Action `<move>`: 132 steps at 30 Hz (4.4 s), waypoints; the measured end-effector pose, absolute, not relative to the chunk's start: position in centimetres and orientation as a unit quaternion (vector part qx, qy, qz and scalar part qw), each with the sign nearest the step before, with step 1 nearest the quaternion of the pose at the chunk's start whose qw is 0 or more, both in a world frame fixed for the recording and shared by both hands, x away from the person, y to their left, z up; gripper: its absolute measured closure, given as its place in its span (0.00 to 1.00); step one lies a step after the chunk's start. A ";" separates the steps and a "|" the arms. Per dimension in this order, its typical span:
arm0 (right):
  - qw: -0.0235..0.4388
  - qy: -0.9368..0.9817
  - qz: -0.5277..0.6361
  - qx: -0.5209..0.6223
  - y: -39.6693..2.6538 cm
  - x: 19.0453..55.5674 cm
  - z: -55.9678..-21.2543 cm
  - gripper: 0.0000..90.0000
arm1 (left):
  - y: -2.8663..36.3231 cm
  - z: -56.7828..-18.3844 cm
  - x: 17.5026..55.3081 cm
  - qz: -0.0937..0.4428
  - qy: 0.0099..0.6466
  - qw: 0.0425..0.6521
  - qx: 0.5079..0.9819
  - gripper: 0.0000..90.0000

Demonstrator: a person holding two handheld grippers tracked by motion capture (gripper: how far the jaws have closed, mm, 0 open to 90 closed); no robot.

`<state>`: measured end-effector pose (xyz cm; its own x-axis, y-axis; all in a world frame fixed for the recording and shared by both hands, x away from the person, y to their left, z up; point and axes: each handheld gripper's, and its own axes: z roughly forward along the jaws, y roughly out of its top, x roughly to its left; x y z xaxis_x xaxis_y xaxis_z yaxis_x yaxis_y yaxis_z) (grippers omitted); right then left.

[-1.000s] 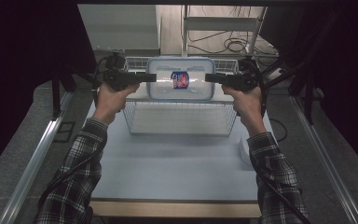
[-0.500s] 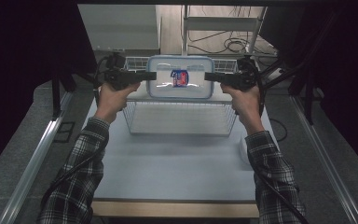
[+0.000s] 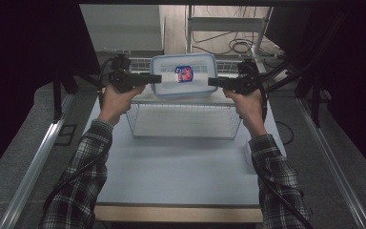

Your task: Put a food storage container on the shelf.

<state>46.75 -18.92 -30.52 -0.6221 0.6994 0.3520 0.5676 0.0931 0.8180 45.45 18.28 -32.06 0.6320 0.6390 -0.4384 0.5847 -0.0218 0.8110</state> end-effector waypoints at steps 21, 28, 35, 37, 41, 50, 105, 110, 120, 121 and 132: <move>0.084 0.723 0.517 0.451 -18.6 46.5 -30.2 0.56 | 18.4 -32.0 47.3 0.070 0.453 0.529 0.714 0.40; 0.092 0.719 0.525 0.445 -18.7 46.3 -30.4 0.58 | 18.1 -31.6 46.3 0.116 0.441 0.516 0.725 0.41; 0.100 0.723 0.533 0.427 -19.0 45.6 -30.1 0.51 | 18.4 -31.8 44.8 0.113 0.420 0.529 0.729 0.35; 0.103 0.727 0.532 0.422 -18.9 45.4 -30.1 0.49 | 18.4 -32.0 44.4 0.111 0.414 0.529 0.733 0.32; 0.105 0.732 0.532 0.412 -18.9 45.1 -30.2 0.43 | 18.4 -32.3 43.4 0.117 0.399 0.528 0.741 0.29; 0.117 0.746 0.533 0.383 -18.9 44.0 -30.6 0.30 | 18.5 -32.8 41.5 0.118 0.375 0.531 0.751 0.18; 0.138 0.792 0.504 0.315 -19.6 35.1 -38.4 0.05 | 16.5 -41.9 30.9 0.156 0.326 0.502 0.786 0.08; 0.143 0.802 0.488 0.313 -19.6 34.6 -39.4 0.05 | 16.7 -42.3 30.2 0.158 0.324 0.497 0.789 0.08; 0.133 0.798 0.494 0.318 -20.6 33.1 -40.7 0.05 | 16.9 -43.2 28.7 0.164 0.325 0.490 0.792 0.08; 0.133 0.798 0.494 0.318 -20.6 33.1 -40.7 0.05 | 16.9 -43.2 28.7 0.164 0.325 0.490 0.792 0.08; 0.131 0.803 0.487 0.318 -21.1 31.3 -42.9 0.05 | 17.0 -46.0 27.6 0.165 0.343 0.471 0.796 0.07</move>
<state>31.31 -21.09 -42.90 -0.7636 0.6381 0.0986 0.3819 0.3232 0.8659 27.57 17.05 -45.97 0.7105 0.7011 -0.0596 0.3901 -0.3219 0.8627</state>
